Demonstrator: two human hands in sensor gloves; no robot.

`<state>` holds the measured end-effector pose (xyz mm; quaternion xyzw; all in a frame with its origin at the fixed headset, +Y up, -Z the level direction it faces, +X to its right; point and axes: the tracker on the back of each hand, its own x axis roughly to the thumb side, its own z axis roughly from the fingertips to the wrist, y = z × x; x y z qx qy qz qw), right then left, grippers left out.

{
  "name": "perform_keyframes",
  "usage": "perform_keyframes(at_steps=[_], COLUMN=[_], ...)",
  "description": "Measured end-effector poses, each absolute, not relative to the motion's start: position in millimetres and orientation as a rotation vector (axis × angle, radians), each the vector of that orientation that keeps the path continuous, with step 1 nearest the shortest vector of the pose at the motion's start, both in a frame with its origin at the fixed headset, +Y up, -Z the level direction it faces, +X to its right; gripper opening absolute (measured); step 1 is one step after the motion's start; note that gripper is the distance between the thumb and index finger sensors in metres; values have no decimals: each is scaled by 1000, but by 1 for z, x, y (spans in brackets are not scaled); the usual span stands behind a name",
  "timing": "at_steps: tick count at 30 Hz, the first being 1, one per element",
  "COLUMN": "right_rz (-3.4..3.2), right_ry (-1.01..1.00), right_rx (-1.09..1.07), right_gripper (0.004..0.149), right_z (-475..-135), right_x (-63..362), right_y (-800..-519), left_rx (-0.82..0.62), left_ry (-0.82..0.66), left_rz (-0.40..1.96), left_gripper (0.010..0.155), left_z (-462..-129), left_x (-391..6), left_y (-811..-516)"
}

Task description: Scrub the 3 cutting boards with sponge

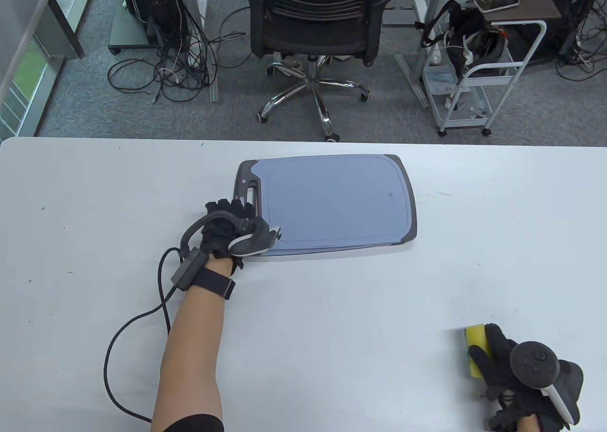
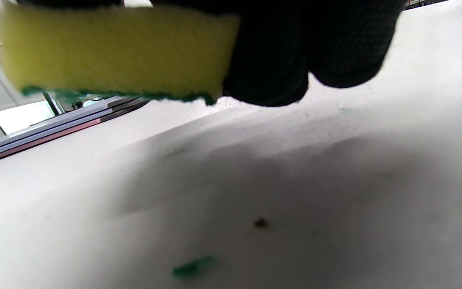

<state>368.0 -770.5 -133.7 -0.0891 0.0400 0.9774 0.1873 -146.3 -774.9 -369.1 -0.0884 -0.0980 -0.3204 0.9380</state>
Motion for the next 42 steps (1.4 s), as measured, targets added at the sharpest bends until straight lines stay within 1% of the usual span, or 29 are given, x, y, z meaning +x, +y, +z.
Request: perform_keyframes(at_steps=[2, 4, 7, 11, 14, 17, 20, 21, 23, 24, 25, 26, 27, 28, 33, 37, 42], right_rz=[2749, 2748, 2754, 2753, 2746, 2734, 2728, 2731, 2739, 2740, 2739, 2737, 2737, 2742, 2873, 2952, 3067], right_ry=[105, 104, 123, 134, 122, 105, 109, 112, 104, 99, 107, 113, 111, 100, 81, 89, 59], right_rx=[-242, -235, -225, -221, -226, -234, -244, -247, -267, -272, -275, -276, -279, -280, -244, -239, -231], right_gripper=[72, 72, 72, 72, 72, 73, 73, 72, 72, 72, 72, 72, 72, 72, 72, 71, 71], right_z=[-133, -133, -133, -133, -133, -132, -132, -132, -131, -130, -128, -128, -127, -127, -135, -157, -203], right_x=[367, 367, 365, 364, 363, 364, 365, 365, 364, 363, 361, 360, 357, 354, 337, 317, 275], right_y=[-770, -770, -772, -775, -775, -775, -775, -776, -777, -778, -778, -779, -779, -780, -774, -764, -748], left_rx=[-187, -190, -177, -168, -141, -134, -80, -61, -32, -51, -102, -96, -46, -36, -47, -34, -46], left_ry=[-192, -208, -231, -291, -328, -350, -359, -356, -361, -377, -382, -384, -373, -373, -387, -427, -455], left_rz=[-599, -565, -449, -208, -116, -47, 83, 124, 291, 311, 297, 290, 267, 264, 346, 346, 338], left_gripper=[79, 82, 84, 88, 89, 90, 89, 88, 86, 86, 87, 86, 86, 86, 85, 85, 85], left_z=[-359, -343, -310, -261, -224, -197, -174, -170, -159, -159, -157, -156, -155, -154, -150, -147, -146], left_x=[-150, -152, -153, -150, -146, -142, -145, -148, -157, -159, -162, -164, -167, -169, -173, -168, -159], left_y=[-778, -778, -770, -758, -750, -747, -743, -743, -753, -755, -754, -753, -751, -750, -746, -743, -746])
